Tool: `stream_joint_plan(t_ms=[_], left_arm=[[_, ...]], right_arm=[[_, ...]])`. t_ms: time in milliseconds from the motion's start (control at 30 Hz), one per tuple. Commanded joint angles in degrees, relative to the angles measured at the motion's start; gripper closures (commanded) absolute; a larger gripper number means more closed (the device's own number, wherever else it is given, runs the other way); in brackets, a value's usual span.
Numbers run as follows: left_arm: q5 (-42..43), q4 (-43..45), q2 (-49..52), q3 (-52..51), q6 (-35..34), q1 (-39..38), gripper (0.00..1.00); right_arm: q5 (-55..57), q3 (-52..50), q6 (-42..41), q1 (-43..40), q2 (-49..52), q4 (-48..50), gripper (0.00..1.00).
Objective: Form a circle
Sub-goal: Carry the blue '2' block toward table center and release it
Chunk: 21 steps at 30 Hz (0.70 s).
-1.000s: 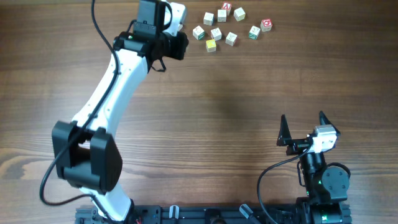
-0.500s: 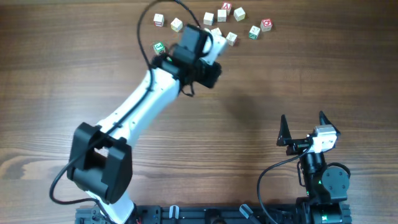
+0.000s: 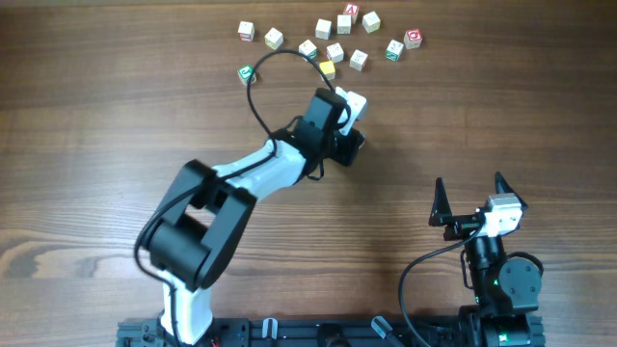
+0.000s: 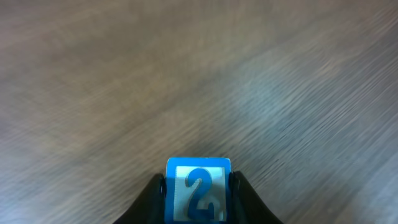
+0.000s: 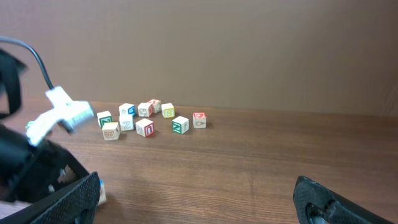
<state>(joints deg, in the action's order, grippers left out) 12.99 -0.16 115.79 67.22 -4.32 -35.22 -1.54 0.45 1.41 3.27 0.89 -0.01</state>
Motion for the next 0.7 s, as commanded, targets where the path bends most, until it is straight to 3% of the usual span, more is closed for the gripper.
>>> stream_joint_plan(t_ms=[0, 433, 667], left_arm=[[0.46, 1.60, 1.79, -0.68, -0.92, -2.14, 0.80], [-7.76, 7.76, 1.79, -0.68, -0.90, -3.28, 0.75], [-8.22, 10.78, 3.76, -0.68, -0.90, -3.17, 0.74]], right_arm=[[-1.11, -0.15, -0.09, -0.24, -0.46, 0.11, 0.00], [-1.11, -0.15, -0.07, -0.24, -0.46, 0.11, 0.00], [-1.11, -0.15, -0.09, -0.24, -0.46, 0.11, 0.00]])
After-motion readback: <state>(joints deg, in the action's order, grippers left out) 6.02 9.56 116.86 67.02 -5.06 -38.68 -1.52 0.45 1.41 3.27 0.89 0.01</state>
